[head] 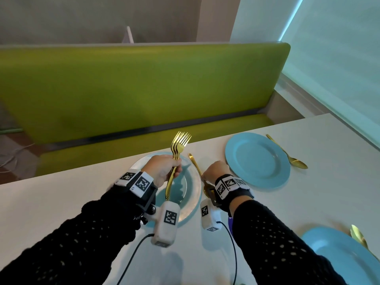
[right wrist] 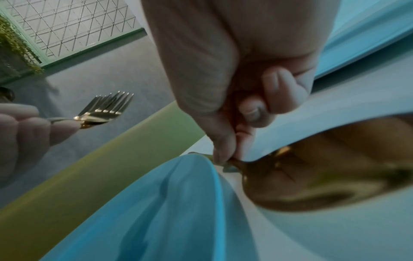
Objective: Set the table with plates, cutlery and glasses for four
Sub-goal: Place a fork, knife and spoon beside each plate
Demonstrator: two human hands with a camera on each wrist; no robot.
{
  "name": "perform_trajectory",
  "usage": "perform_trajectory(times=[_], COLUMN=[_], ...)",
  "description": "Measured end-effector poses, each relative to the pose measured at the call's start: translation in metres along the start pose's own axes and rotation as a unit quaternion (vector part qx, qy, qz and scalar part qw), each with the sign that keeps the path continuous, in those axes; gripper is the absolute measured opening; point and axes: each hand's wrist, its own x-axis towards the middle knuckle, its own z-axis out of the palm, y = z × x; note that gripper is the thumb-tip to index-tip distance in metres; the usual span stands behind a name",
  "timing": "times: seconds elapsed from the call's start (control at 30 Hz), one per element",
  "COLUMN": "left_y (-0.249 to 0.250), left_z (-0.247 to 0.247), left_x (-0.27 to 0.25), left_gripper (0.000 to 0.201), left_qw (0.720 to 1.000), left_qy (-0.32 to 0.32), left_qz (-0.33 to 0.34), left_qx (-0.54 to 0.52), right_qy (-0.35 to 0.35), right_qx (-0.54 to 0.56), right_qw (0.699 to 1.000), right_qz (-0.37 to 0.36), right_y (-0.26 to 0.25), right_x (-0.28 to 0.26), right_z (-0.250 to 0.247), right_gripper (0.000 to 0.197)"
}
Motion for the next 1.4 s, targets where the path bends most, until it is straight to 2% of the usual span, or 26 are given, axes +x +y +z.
perform_trajectory(times=[0.3, 0.4, 0.57, 0.63, 0.73, 0.8, 0.87, 0.97, 1.2, 1.3, 1.4], left_y=[-0.004, -0.005, -0.001, 0.001, 0.003, 0.003, 0.001, -0.004, -0.005, -0.005, -0.003], left_z=[0.011, 0.013, 0.019, 0.024, 0.035, 0.041, 0.046, 0.052, 0.057, 0.051, 0.043], left_x=[0.000, 0.001, -0.005, -0.008, -0.015, -0.018, -0.020, -0.025, -0.031, -0.023, -0.020], left_gripper=[0.021, 0.019, 0.017, 0.018, 0.013, 0.013, 0.011, 0.015, 0.007, 0.022, 0.022], left_qw=[1.000, 1.000, 1.000, 0.999, 0.997, 0.994, 0.990, 0.985, 0.988, 0.994, 0.996], left_qy=[0.010, 0.016, -0.002, -0.015, -0.041, -0.051, -0.059, -0.077, -0.075, -0.015, 0.014], left_qz=[-0.006, -0.007, -0.020, -0.027, -0.023, -0.016, -0.010, -0.006, -0.020, -0.006, -0.008], left_qx=[-0.008, -0.001, 0.006, 0.015, 0.065, 0.099, 0.128, 0.155, 0.136, 0.110, 0.089], right_qy=[-0.020, -0.001, 0.086, 0.091, 0.058, 0.046, 0.037, 0.011, -0.010, 0.006, 0.034], right_qx=[0.044, -0.001, 0.034, 0.033, -0.079, -0.165, -0.184, -0.174, -0.217, -0.184, -0.111], right_qw=[0.999, 0.999, 0.984, 0.971, 0.940, 0.920, 0.917, 0.929, 0.923, 0.946, 0.978], right_qz=[-0.017, -0.051, -0.151, -0.220, -0.326, -0.353, -0.353, -0.328, -0.317, -0.267, -0.174], right_y=[0.002, 0.001, -0.005, -0.009, -0.010, -0.005, 0.002, 0.011, 0.025, 0.035, 0.048], right_x=[-0.003, -0.005, -0.018, -0.031, -0.051, -0.058, -0.061, -0.063, -0.070, -0.064, -0.050], right_z=[-0.002, -0.008, -0.031, -0.036, -0.036, -0.036, -0.039, -0.043, -0.051, -0.056, -0.063], right_gripper=[0.033, 0.029, 0.017, 0.015, 0.019, 0.025, 0.028, 0.028, 0.018, 0.016, 0.015])
